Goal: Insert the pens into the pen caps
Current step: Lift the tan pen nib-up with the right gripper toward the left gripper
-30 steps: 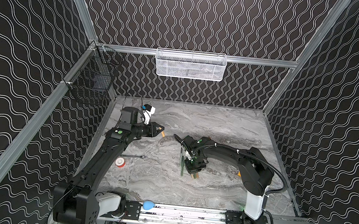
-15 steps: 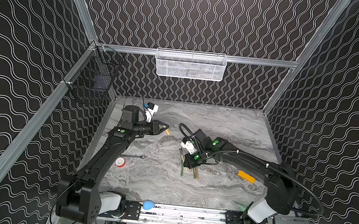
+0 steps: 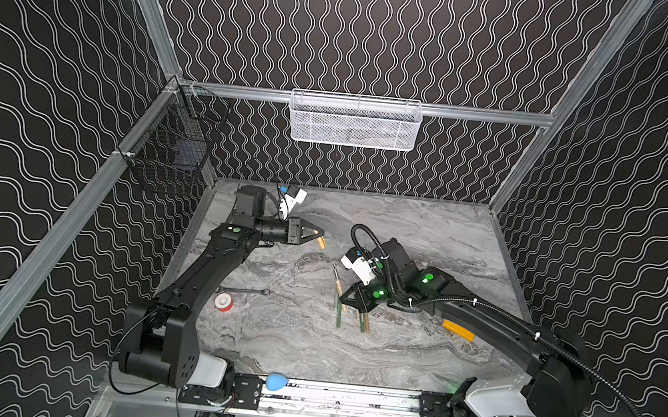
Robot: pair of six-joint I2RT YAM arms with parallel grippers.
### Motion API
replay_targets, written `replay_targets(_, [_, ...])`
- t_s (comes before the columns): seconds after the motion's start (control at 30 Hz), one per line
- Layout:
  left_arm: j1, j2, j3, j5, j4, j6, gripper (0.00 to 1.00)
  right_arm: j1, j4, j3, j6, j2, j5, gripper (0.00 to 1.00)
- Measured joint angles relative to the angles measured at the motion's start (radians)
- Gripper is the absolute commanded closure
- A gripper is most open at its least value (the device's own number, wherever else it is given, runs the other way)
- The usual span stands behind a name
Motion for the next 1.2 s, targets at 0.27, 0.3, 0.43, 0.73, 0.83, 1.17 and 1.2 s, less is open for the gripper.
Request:
replay_targets(0.27, [0.0, 0.033, 0.047, 0.069, -0.081, 0.051, 0.89, -0.002, 0.009, 0.027, -0.054, 0.016, -0.016, 0.88])
replay_targets(0.3, [0.0, 0.037, 0.052, 0.073, -0.091, 0.057, 0.88, -0.002, 0.009, 0.032, -0.061, 0.018, -0.018, 0.88])
replay_targets(0.43, [-0.001, 0.056, 0.082, 0.083, -0.162, 0.111, 0.89, -0.001, 0.017, 0.036, -0.085, 0.018, -0.027, 0.88])
replay_targets(0.73, [-0.001, 0.07, 0.092, 0.117, -0.222, 0.162, 0.89, -0.002, 0.018, 0.067, -0.13, 0.048, -0.056, 0.88])
replay_targets(0.83, [-0.001, 0.065, 0.091, 0.123, -0.229, 0.167, 0.89, -0.002, 0.018, 0.067, -0.13, 0.05, -0.057, 0.88])
replay_targets(1.17, [-0.001, 0.054, 0.068, 0.158, -0.221, 0.173, 0.89, -0.002, 0.022, 0.067, -0.126, 0.049, -0.059, 0.88])
replay_targets(1.2, [-0.001, 0.054, 0.065, 0.16, -0.222, 0.174, 0.89, -0.002, 0.023, 0.067, -0.126, 0.049, -0.059, 0.88])
